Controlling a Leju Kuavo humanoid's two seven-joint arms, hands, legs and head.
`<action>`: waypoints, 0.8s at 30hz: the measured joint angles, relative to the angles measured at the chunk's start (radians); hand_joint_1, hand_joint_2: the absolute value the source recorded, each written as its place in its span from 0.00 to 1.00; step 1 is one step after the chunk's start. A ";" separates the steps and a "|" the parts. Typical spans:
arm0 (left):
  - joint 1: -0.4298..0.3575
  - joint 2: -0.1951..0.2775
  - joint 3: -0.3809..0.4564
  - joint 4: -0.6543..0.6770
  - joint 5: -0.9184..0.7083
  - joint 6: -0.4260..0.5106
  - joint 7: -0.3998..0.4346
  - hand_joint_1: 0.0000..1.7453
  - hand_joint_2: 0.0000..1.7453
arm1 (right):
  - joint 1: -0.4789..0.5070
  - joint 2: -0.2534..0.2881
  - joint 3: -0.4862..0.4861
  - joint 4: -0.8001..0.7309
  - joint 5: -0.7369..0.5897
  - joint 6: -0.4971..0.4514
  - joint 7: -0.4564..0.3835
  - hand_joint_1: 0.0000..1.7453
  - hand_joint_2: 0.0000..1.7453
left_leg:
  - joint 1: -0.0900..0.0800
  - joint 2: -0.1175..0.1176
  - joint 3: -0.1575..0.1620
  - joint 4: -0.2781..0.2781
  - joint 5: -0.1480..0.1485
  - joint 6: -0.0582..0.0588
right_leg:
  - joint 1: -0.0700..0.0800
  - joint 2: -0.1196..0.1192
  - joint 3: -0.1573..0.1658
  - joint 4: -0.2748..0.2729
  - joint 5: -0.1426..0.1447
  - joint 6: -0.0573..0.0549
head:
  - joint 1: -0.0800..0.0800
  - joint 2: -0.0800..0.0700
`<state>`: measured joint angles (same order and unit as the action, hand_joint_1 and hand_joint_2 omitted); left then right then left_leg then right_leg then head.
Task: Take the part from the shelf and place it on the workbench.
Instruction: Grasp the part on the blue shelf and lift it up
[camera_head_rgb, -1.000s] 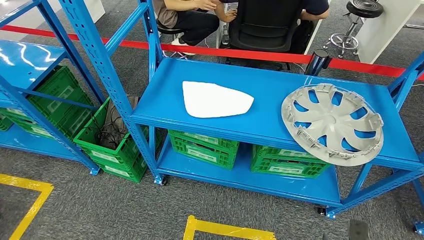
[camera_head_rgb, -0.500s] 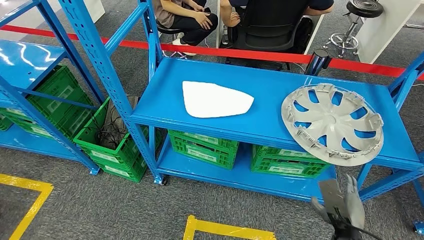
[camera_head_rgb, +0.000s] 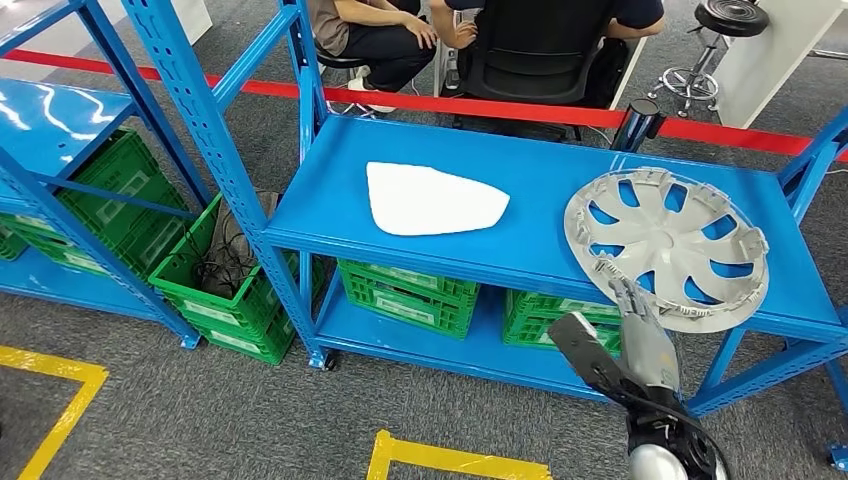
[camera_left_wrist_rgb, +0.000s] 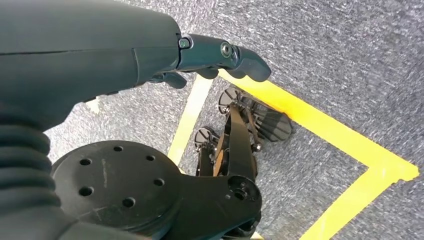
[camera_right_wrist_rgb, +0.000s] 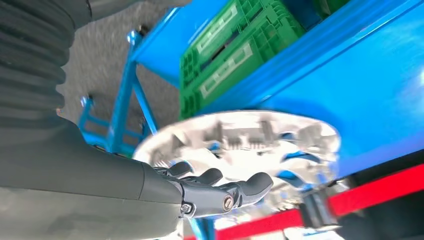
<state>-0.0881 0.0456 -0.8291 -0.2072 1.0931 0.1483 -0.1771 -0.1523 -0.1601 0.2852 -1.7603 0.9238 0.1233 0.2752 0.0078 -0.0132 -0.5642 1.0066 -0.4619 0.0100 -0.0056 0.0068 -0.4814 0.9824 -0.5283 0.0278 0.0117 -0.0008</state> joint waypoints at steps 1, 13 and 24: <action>0.000 0.002 0.000 0.001 0.006 -0.002 -0.001 0.00 0.00 | -0.011 -0.009 0.014 -0.013 0.010 0.023 0.012 0.00 1.00 | 0.000 0.000 0.000 0.000 0.000 0.000 | 0.000 0.000 0.000 0.000 0.000 0.000 | 0.000 0.000; -0.001 0.013 0.000 0.010 0.091 -0.032 -0.013 0.00 0.00 | -0.103 -0.170 0.114 -0.234 0.133 0.284 0.176 0.00 1.00 | 0.000 0.000 0.000 0.000 0.000 0.000 | -0.001 0.000 -0.008 0.000 0.000 0.000 | 0.000 0.000; -0.002 0.014 0.000 0.016 0.153 -0.039 -0.016 0.00 0.00 | -0.082 -0.309 0.102 -0.512 0.280 0.411 0.310 0.00 1.00 | 0.000 0.001 -0.001 0.000 -0.001 0.000 | -0.001 0.000 -0.009 -0.001 0.000 0.000 | -0.001 0.000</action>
<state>-0.0898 0.0595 -0.8289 -0.1912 1.2466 0.1091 -0.1928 -0.2340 -0.4695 0.3869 -2.2727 1.2036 0.5340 0.5848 0.0074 -0.0126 -0.5647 1.0069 -0.4625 0.0102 -0.0067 0.0072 -0.4907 0.9818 -0.5283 0.0279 0.0110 -0.0008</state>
